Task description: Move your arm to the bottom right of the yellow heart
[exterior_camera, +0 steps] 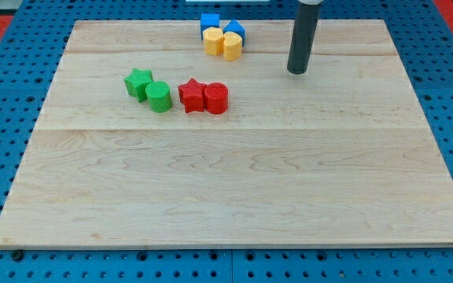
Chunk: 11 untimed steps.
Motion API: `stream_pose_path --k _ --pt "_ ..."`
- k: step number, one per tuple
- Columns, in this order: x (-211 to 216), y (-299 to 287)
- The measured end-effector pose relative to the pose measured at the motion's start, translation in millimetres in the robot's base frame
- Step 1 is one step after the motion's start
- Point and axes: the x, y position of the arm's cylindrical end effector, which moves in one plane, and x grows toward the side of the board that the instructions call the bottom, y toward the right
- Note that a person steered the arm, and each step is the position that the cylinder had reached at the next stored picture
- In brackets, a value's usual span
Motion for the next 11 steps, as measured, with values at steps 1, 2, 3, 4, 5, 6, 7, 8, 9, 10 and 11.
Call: stream_pose_path --k 1,2,3,4,5,6,7,8,9,10,11 --pt "0.0 2.2" --pt "0.0 7.4" --pt "0.1 7.4" --pt "-1.3 10.5" --pt "-8.6 39.4" --pt "-8.7 42.5" --pt "-8.0 36.7" --pt "-0.3 0.1" --pt "-2.7 -44.4" --pt "-1.7 -102.5" --pt "11.6 -185.1"
